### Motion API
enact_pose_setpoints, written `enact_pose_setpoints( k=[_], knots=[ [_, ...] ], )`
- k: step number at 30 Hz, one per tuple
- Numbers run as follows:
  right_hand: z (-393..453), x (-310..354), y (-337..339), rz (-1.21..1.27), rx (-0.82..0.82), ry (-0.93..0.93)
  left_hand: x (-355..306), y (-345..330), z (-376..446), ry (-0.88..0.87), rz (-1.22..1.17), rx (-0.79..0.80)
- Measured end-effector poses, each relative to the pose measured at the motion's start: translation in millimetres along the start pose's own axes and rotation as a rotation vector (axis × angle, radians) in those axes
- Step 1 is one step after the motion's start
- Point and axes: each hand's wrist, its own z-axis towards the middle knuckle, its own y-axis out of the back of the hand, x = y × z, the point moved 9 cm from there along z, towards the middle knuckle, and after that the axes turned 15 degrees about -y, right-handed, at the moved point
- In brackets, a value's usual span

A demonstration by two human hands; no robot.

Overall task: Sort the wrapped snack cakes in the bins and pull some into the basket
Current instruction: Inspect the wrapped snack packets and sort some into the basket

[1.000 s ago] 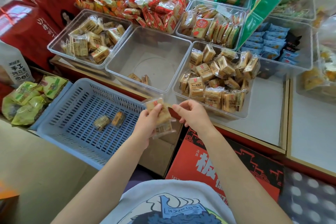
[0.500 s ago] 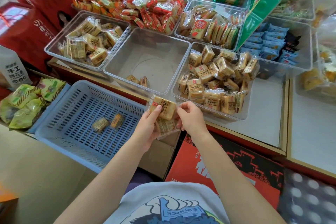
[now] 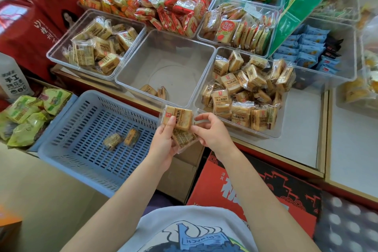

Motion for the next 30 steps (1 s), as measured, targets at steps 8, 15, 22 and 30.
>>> enact_pose_setpoints(
  k=[8, 15, 22, 30],
  knots=[
    [17.2, 11.2, -3.5, 0.107, -0.039, 0.018, -20.8, 7.6, 27.6, -0.023, 0.017, -0.005],
    [52.2, 46.0, -23.7, 0.012, 0.054, 0.01, -68.6, -1.8, 70.1, -0.071, 0.199, 0.298],
    [93.1, 75.9, -73.6, -0.101, 0.307, -0.106, -95.2, 10.7, 124.0, -0.171, 0.202, 0.299],
    [175.1, 107.0, -72.4, -0.071, -0.048, -0.077, -94.9, 83.1, 187.3, -0.443, 1.492, 0.166]
  ],
)
